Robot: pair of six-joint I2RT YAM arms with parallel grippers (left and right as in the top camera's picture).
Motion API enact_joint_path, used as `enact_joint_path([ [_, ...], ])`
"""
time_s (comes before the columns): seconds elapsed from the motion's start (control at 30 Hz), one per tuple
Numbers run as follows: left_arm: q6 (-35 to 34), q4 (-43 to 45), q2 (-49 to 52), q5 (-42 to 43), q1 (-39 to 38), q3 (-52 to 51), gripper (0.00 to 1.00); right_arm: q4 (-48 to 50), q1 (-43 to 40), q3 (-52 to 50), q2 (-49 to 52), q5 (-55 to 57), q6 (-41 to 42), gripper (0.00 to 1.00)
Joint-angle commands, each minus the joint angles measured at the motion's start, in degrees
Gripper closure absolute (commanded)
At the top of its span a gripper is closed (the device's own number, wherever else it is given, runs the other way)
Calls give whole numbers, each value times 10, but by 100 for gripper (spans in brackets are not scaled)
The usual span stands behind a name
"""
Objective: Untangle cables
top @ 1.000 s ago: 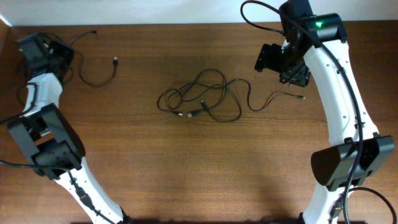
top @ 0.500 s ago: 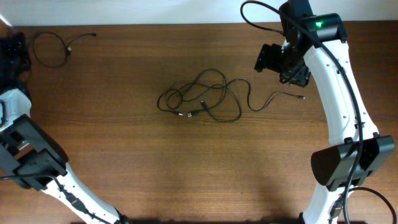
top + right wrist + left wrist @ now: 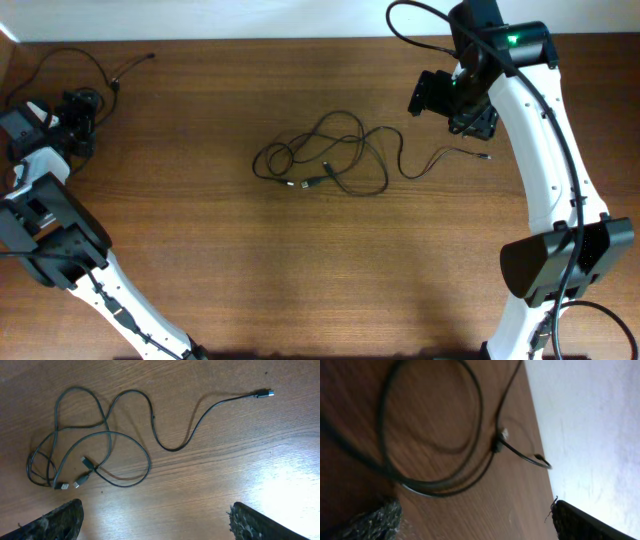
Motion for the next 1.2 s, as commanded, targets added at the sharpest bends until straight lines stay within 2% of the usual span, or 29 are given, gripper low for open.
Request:
enact_joint_path([
  [0.0, 30, -4, -1, 99, -13, 2, 1, 0, 3, -4, 2, -3, 2, 6],
  [0.3, 69, -53, -7, 128, -49, 12, 1, -1, 3, -4, 2, -5, 2, 6],
  [0.4, 88, -71, -28, 103, -49, 14, 1, -2, 3, -4, 2, -5, 2, 6],
  [0.47, 126, -107, -53, 56, -49, 14, 1, -2, 3, -4, 2, -5, 2, 6],
  [0.57, 205, -191, -121, -30, -50, 14, 1, -2, 3, -4, 2, -5, 2, 6],
  [0.6, 220, -210, -139, -37, -50, 14, 1, -2, 3, -4, 2, -5, 2, 6],
  [0.63, 237, -231, -160, -38, -50, 14, 1, -2, 3, -4, 2, -5, 2, 1],
  [0.77, 301, -307, -275, -40, -67, 14, 1, -2, 3, -4, 2, -3, -28, 2],
  [0.9, 301, -359, -365, -43, -99, 14, 1, -3, 3, -4, 2, -3, -28, 2],
  [1.17, 328, -462, -500, -91, -232, 14, 1, -21, 3, -4, 2, -3, -28, 2],
])
